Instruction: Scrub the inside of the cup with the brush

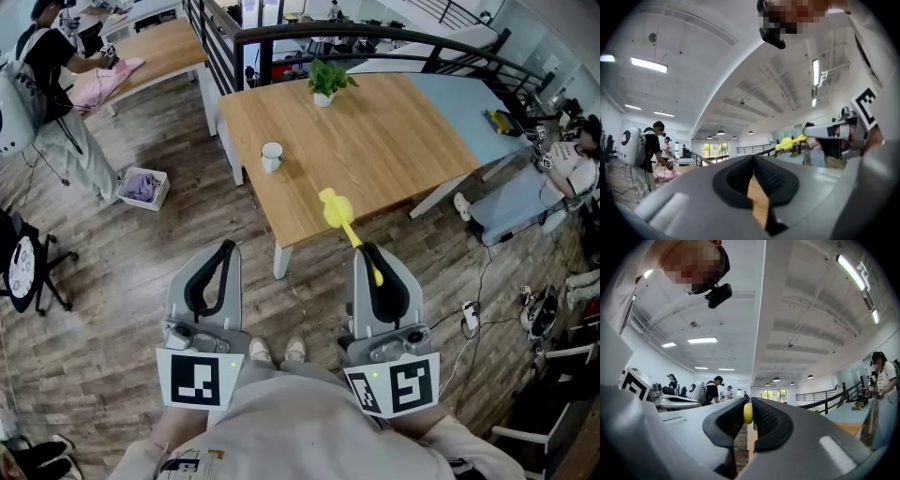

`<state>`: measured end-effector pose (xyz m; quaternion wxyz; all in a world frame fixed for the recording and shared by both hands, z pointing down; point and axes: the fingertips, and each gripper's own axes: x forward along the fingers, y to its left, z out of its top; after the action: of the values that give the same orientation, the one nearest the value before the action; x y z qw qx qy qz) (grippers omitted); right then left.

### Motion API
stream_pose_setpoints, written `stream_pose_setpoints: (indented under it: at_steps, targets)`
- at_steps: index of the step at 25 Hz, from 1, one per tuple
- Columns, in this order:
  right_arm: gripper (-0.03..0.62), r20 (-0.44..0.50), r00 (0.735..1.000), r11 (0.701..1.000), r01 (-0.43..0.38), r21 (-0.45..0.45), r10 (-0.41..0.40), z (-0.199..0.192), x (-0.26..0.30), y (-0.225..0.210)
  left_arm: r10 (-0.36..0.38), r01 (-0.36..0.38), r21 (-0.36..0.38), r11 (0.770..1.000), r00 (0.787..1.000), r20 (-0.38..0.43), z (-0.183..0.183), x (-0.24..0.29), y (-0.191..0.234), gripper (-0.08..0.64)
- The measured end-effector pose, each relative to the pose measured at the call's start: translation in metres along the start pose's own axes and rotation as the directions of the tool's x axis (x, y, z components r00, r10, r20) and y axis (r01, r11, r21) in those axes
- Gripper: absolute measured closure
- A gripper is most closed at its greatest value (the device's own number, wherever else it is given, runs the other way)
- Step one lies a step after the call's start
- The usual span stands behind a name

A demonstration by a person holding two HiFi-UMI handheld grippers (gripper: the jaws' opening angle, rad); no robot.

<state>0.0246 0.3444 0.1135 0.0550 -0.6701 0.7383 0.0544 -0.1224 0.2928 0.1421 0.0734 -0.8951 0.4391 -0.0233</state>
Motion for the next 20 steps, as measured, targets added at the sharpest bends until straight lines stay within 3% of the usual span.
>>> stream_pose_setpoints:
  at_steps: [20]
  targets:
    - [0.557,-0.006,0.996,0.994,-0.093,0.048,0.093,-0.012,-0.004,-0.031,0.038,-0.038,0.002,0.999,0.997,-0.07,-0.012,0.013,-0.038,0.558]
